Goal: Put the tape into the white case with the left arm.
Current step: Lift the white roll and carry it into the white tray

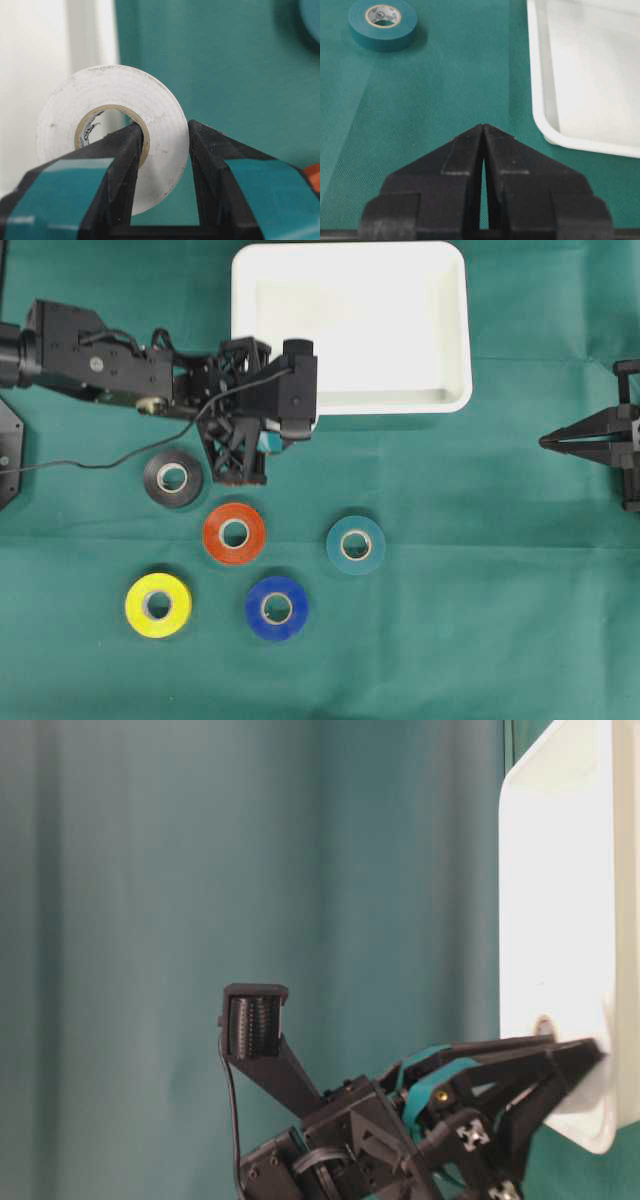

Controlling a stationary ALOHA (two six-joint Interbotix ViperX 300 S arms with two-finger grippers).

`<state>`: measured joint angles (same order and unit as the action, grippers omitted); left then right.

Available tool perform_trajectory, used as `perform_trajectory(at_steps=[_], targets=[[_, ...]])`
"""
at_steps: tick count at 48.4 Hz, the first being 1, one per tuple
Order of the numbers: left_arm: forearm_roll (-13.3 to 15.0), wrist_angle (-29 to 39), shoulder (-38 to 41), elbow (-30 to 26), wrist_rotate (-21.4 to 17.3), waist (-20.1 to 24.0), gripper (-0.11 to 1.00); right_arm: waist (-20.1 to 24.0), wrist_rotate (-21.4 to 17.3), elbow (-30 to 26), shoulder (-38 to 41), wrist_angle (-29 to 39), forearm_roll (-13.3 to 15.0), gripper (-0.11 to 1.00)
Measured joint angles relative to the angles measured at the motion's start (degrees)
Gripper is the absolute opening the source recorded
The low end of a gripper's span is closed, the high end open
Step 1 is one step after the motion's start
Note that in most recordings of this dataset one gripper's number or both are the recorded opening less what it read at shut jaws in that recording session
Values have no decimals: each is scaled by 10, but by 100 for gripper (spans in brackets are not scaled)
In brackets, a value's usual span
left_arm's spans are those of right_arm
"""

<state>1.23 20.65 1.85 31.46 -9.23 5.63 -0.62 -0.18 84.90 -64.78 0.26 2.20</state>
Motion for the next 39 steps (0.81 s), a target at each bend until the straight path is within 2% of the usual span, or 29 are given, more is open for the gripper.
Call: perform_trajectory(at_steps=[25, 39], targets=[[0, 0, 1, 0, -84, 129, 27, 0, 0, 0, 0, 0, 0, -9], [0, -29, 24, -1, -104, 163, 27, 0, 0, 0, 0, 0, 0, -9]])
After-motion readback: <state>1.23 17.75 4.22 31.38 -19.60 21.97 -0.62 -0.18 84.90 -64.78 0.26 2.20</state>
